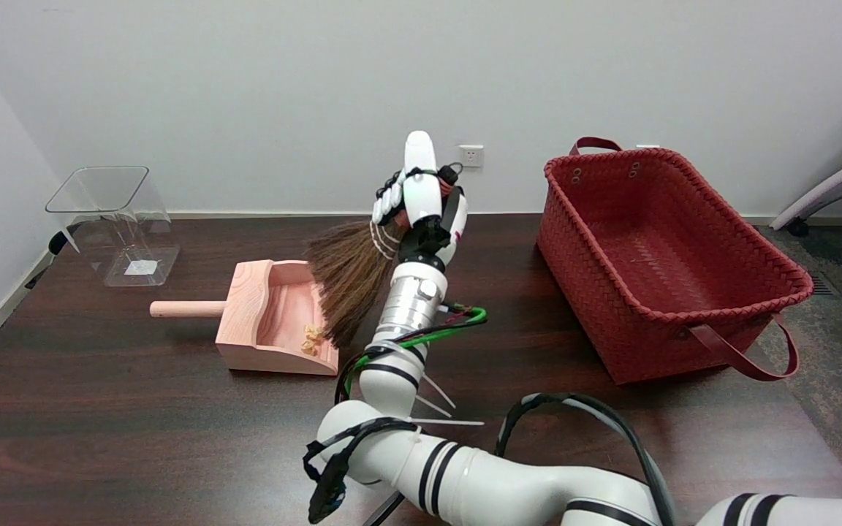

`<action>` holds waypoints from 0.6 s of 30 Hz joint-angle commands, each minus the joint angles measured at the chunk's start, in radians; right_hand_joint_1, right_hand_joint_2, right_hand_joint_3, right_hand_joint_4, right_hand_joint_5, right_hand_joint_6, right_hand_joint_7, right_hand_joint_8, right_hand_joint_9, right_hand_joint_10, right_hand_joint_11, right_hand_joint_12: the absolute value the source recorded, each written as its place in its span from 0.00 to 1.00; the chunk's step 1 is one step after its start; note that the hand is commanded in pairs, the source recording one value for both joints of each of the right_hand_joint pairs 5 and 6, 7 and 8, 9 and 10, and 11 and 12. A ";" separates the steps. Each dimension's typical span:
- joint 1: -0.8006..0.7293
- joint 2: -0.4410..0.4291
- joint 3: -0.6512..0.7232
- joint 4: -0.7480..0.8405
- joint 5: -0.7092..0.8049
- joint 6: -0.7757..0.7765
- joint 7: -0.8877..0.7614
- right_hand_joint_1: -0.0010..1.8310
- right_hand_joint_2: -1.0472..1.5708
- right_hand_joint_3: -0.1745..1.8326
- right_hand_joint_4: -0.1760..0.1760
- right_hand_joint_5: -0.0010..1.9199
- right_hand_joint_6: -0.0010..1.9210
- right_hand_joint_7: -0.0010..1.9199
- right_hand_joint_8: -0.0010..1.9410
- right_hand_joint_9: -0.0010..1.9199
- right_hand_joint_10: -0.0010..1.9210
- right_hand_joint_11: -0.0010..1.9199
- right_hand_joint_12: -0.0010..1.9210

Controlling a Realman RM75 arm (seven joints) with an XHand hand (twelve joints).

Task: Sweep the paper balls into the dustpan.

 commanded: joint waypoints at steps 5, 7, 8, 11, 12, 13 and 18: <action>-0.046 0.223 0.002 0.232 -0.213 -0.227 -0.381 0.32 1.00 0.00 0.50 1.00 1.00 1.00 0.99 1.00 1.00 1.00 1.00; -0.027 0.242 0.002 0.229 -0.223 -0.260 -0.382 0.32 1.00 0.00 0.50 1.00 1.00 1.00 0.99 1.00 1.00 1.00 1.00; -0.019 0.246 0.002 0.225 -0.227 -0.267 -0.383 0.32 1.00 0.00 0.50 1.00 1.00 1.00 0.99 1.00 1.00 1.00 1.00; 0.019 0.254 0.002 0.180 -0.265 -0.277 -0.387 0.32 1.00 0.00 0.50 1.00 1.00 1.00 0.99 1.00 1.00 1.00 1.00; 0.027 0.255 0.002 0.162 -0.274 -0.277 -0.388 0.32 1.00 0.00 0.50 1.00 1.00 1.00 0.99 1.00 1.00 1.00 1.00; 0.036 0.255 0.002 0.144 -0.281 -0.278 -0.388 0.33 1.00 0.00 0.50 1.00 1.00 1.00 0.99 1.00 1.00 1.00 1.00; 0.048 0.255 0.002 0.091 -0.301 -0.307 -0.391 0.33 1.00 0.00 0.50 1.00 1.00 1.00 0.99 1.00 1.00 1.00 1.00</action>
